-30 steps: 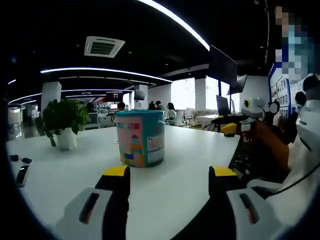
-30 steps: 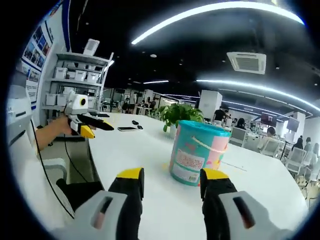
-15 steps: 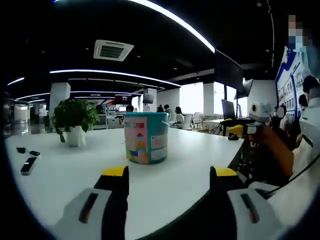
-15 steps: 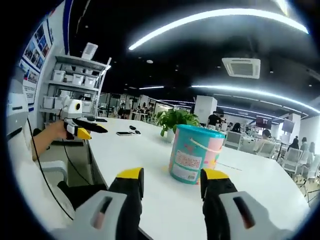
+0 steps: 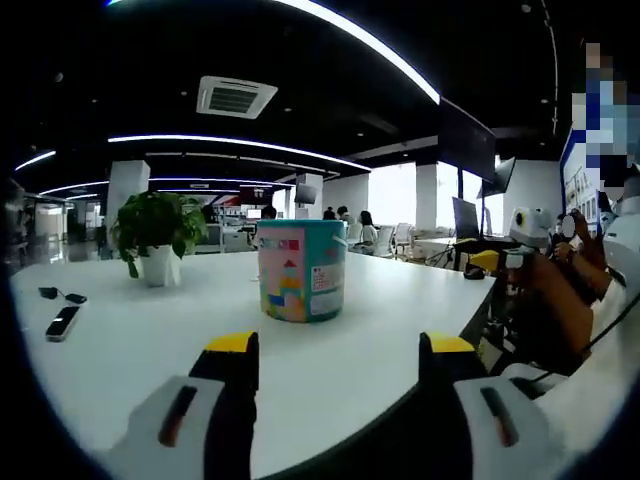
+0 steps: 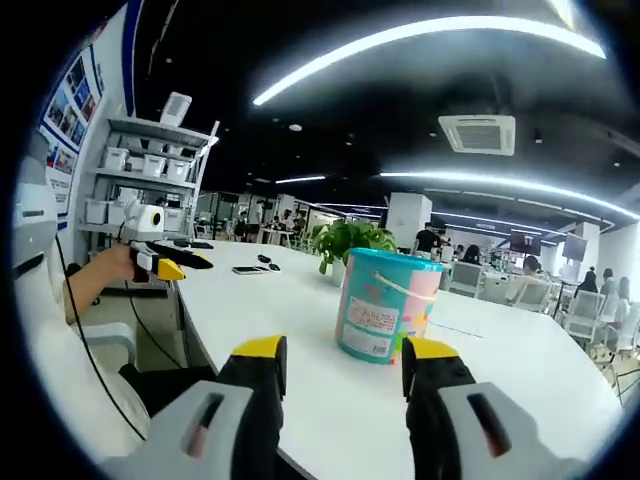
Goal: Arrange the toys in the designated storage area by placing each visible toy with the group until no toy remains scattered across the table.
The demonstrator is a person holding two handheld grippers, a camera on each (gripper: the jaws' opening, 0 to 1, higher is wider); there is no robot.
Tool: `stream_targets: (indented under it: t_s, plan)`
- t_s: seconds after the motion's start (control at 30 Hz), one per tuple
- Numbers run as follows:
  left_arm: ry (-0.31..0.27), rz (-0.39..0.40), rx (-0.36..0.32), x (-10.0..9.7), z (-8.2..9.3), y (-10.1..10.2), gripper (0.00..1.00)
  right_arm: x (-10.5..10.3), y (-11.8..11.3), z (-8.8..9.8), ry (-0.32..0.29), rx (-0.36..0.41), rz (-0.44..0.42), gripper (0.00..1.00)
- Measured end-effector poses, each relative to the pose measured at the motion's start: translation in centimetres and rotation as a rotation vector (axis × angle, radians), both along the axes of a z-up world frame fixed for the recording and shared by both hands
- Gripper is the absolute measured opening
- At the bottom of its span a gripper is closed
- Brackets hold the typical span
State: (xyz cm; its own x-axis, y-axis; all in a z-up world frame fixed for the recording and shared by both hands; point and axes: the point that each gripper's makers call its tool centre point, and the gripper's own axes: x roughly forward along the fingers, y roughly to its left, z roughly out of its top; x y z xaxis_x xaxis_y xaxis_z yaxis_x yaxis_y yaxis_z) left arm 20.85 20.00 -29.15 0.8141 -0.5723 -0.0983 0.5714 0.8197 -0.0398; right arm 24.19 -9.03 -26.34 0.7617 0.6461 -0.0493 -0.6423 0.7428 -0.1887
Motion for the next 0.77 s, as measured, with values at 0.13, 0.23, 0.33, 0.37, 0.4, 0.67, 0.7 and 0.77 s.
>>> stream_targets:
  t_s: [0.13,0.23,0.33,0.37,0.4,0.67,0.7,0.77]
  plan:
    - [-0.005,-0.019,0.008,-0.1,0.2,-0.5,0.66,0.0,0.2,-0.3,0.006,0.006,-0.002,0.48]
    - [0.000,-0.028,0.008,-0.2,0.1,-0.7,0.65,0.2,-0.1,-0.7,0.029,-0.006,-0.023,0.48]
    - [0.010,-0.027,0.010,-0.3,0.0,-0.6,0.65,0.4,-0.6,-0.7,0.032,-0.008,-0.050,0.47]
    - [0.010,-0.031,0.006,-0.3,0.0,-0.7,0.65,0.3,-0.7,-0.5,0.031,0.007,-0.050,0.47]
    - [0.011,-0.034,0.002,-0.4,0.0,-0.8,0.65,0.3,-0.7,-0.5,0.031,0.011,-0.050,0.47]
    - [0.028,-0.043,-0.001,-0.4,-0.6,-1.2,0.64,-0.1,-0.8,0.0,0.012,0.013,-0.054,0.47]
    - [0.029,-0.046,0.001,-0.4,-0.7,-1.3,0.64,-0.1,-0.8,-0.1,0.011,0.012,-0.053,0.46]
    - [0.031,-0.053,0.006,-0.5,-0.9,-1.6,0.64,-0.1,-0.7,-0.2,0.011,0.011,-0.053,0.45]
